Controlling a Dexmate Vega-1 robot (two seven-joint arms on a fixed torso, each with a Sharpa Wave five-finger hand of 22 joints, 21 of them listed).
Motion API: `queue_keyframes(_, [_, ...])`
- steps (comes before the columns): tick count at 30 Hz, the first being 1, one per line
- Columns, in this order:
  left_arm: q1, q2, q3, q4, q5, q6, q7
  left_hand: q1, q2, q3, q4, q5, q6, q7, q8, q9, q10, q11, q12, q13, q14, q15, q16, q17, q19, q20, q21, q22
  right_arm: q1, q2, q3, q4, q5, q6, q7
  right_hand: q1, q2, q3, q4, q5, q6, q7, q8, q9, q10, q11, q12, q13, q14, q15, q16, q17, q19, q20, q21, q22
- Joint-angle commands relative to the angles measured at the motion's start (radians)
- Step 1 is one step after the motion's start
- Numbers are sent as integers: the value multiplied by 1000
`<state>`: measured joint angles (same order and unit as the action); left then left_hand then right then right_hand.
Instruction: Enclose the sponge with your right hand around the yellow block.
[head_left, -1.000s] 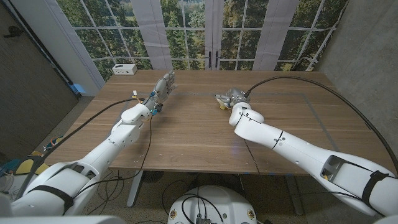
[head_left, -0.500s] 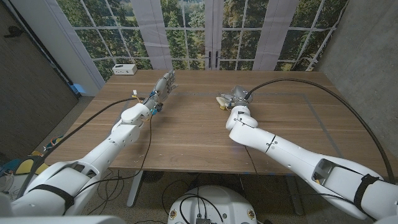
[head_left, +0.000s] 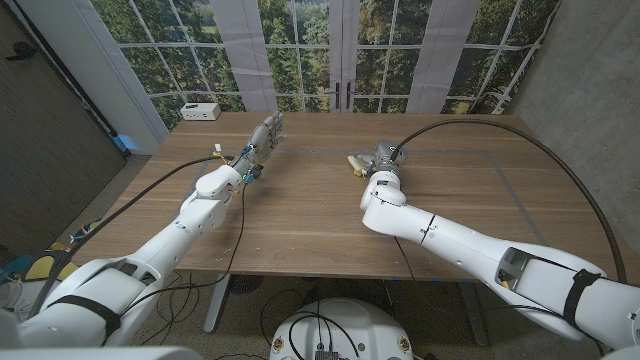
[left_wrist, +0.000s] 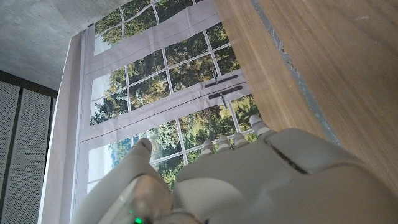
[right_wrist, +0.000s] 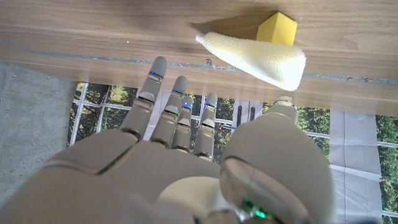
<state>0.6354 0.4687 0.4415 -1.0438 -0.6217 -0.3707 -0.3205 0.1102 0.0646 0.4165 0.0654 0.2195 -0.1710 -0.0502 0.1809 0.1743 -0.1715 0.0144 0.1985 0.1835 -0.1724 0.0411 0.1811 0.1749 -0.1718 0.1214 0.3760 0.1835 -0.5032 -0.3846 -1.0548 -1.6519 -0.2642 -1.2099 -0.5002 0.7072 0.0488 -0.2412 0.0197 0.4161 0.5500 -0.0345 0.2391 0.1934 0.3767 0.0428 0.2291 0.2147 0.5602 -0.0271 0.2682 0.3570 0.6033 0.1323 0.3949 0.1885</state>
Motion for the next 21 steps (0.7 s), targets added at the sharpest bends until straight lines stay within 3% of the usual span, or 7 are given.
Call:
queue_keyframes(1, [13, 11, 5, -36, 12, 22, 24, 9, -1, 2, -3, 2, -72, -2, 1, 2, -166, 2, 3, 3, -169, 6, 1, 1, -18, 4, 0, 5, 2, -39, 10, -59, 62, 5, 68, 5, 0, -13, 0, -4, 39, 5, 13, 2, 16, -10, 0, 3, -6, 6, -3, 4, -6, 5, -5, 3])
queue_keyframes(9, [26, 15, 3, -57, 10, 14, 28, 10, 2, 2, -4, 2, -75, -11, 0, 2, -169, 4, 2, 3, -172, 7, 0, 1, -19, 3, -2, 5, 33, -38, -66, -36, 28, -50, 54, -4, 4, -22, 7, -7, 85, 9, 23, 2, 30, -9, 2, 3, -11, 8, -4, 6, -10, 8, -10, 3])
queue_keyframes(14, [33, 23, 3, -74, 11, 24, 32, 11, 4, 2, -4, 2, -78, -9, 0, 2, -172, 4, 1, 3, -173, 7, 0, 1, -18, 2, -3, 6, 56, -20, -111, 7, 2, -70, 38, 16, 1, -22, -3, -6, 83, 7, 17, 1, 38, -16, 2, 3, -9, 1, -4, 5, -14, 4, -13, 3])
queue_keyframes(15, [33, 24, 3, -71, 9, 20, 26, 11, 4, 2, -5, 2, -79, -9, -1, 2, -171, 3, 1, 3, -173, 7, 0, 1, -19, 2, -4, 6, 39, -23, -88, 4, 10, -37, 28, 25, 1, -20, -8, -5, 83, 6, 15, 2, 38, -19, 2, 3, -9, -2, -4, 5, -15, 3, -14, 3])
queue_keyframes(16, [34, 28, 3, -78, 11, 27, 30, 11, 4, 2, -5, 2, -79, -8, 0, 2, -171, 3, 1, 3, -174, 6, 0, 1, -18, 2, -4, 6, -2, -21, -21, -14, 38, 3, 10, 30, 0, -20, -10, -5, 82, 4, 14, 2, 39, -20, 2, 3, -6, -5, -4, 4, -15, 1, -14, 3])
queue_keyframes(19, [39, 33, 2, -87, 15, 36, 47, 11, 4, 2, -5, 2, -80, -9, -1, 2, -171, 3, 2, 3, -174, 7, 0, 1, -19, 2, -5, 6, 11, -27, -37, -21, 29, -11, 19, 30, 11, -21, -6, -4, 103, -1, 17, 2, 49, -21, 3, 4, -1, -10, 0, 6, -5, -4, -12, 4])
queue_keyframes(21, [39, 32, -1, -84, 8, 35, 40, 12, 4, 2, -5, 2, -81, -9, -1, 2, -172, 3, 2, 3, -174, 7, 0, 1, -18, 2, -5, 6, -5, -25, -3, -35, 45, -3, 16, 24, 26, -20, 1, -4, 115, -3, 19, 2, 51, -21, 2, 4, 4, -8, 3, 9, 0, -2, -11, 4])
